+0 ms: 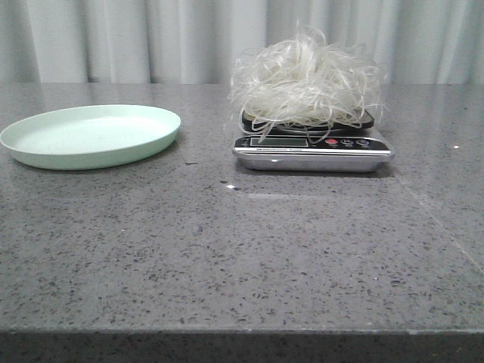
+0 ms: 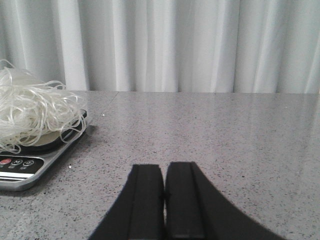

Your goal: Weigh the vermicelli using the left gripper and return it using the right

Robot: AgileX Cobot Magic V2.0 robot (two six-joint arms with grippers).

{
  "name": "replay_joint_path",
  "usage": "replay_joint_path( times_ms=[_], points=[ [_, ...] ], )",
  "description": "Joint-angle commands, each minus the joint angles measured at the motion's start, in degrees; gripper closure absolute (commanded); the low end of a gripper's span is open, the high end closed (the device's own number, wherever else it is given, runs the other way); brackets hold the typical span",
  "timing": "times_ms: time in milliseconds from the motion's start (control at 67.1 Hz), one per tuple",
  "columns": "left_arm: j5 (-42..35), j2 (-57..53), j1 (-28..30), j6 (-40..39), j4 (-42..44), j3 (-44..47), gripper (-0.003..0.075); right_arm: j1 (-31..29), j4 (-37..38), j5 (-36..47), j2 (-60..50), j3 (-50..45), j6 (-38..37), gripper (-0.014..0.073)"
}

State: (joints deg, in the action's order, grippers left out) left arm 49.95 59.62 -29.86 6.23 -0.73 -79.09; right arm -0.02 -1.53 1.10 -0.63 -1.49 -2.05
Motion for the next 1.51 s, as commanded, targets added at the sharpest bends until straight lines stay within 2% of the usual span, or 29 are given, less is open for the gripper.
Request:
replay_joint_path(
  times_ms=[0,462,746,790,850,925,939,954,969,984,1074,1163,1327,1402,1491],
  points=[
    [-8.6,-7.4,0.1,0.0,-0.2,6.7,0.0125,-0.3,-0.3,5.0,-0.9,0.4,0.5,0.0407],
    [-19.6,-43.1,0.1,-0.1,-2.9,42.2,0.0125,-0.3,-0.3,5.0,-0.9,0.4,0.5,0.0407],
    [-25.2,-56.5,0.1,-0.2,-3.3,53.3,0.0131,-0.3,-0.3,5.0,-0.9,0.4,0.5,0.0407],
    [-25.4,-57.0,0.1,-0.2,-3.3,54.4,0.0167,-0.3,-0.3,5.0,-0.9,0.4,0.5,0.0407],
    [-25.4,-57.0,0.1,-0.2,-3.3,54.7,0.0253,-0.3,-0.3,5.0,-0.9,0.4,0.5,0.0407],
    [-25.4,-57.0,0.1,-0.2,-3.3,54.8,0.0454,-0.3,-0.3,5.0,-0.9,0.4,0.5,0.0407],
    [-25.4,-57.0,0.1,-0.2,-3.3,54.8,0.0473,-0.3,-0.3,5.0,-0.9,0.4,0.5,0.0407],
    [-25.4,-57.0,0.1,-0.2,-3.3,54.8,0.0548,-0.3,-0.3,5.0,-0.9,0.4,0.5,0.0407],
    [-25.4,-57.0,0.1,-0.2,-3.3,54.8,0.0548,-0.3,-0.3,5.0,-0.9,0.4,0.5,0.0407],
    [-25.4,-57.0,0.1,-0.2,-3.3,54.8,0.0612,-0.3,-0.3,5.0,-0.9,0.4,0.5,0.0407],
    [-25.5,-57.0,0.1,-0.2,-3.3,54.8,0.0559,-0.3,-0.3,5.0,-0.9,0.4,0.5,0.0407],
    [-25.5,-57.0,0.1,-0.2,-3.3,54.8,0.0575,-0.3,-0.3,6.4,-0.9,0.4,0.5,0.0407],
    [-25.5,-57.0,0.1,-0.2,-3.3,54.9,0.0592,-0.2,-0.4,15.3,-0.7,3.1,-0.2,0.0407],
    [-25.5,-57.0,0.0,-0.2,-3.3,54.9,0.0592,-0.2,-0.3,13.1,0.8,8.2,-0.2,0.0407],
    [-25.5,-57.0,0.0,-0.2,-3.3,54.9,0.0592,-0.2,-0.3,6.1,6.0,16.6,-0.2,0.0407]
  ],
)
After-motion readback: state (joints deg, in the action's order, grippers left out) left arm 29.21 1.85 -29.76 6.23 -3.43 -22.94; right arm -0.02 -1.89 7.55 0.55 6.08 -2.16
